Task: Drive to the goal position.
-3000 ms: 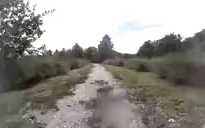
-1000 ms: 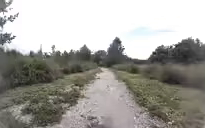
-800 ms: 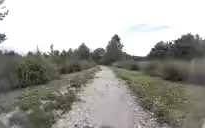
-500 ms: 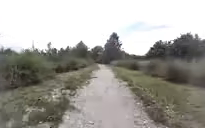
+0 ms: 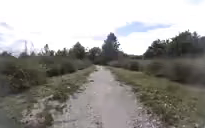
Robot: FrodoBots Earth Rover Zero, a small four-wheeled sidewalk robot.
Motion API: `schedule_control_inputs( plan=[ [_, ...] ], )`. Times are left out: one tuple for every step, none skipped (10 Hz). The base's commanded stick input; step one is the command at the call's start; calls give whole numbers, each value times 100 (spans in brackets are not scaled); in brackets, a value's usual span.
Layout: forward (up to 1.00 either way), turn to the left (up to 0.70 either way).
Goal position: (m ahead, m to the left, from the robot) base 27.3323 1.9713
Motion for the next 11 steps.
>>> schedule_control_inputs(
  plan=[
    [85,0],
    [85,0],
    [85,0],
    [85,0],
    [85,0],
    [85,0],
    [85,0],
    [85,0],
    [85,0],
    [85,0],
    [85,0]
  ],
)
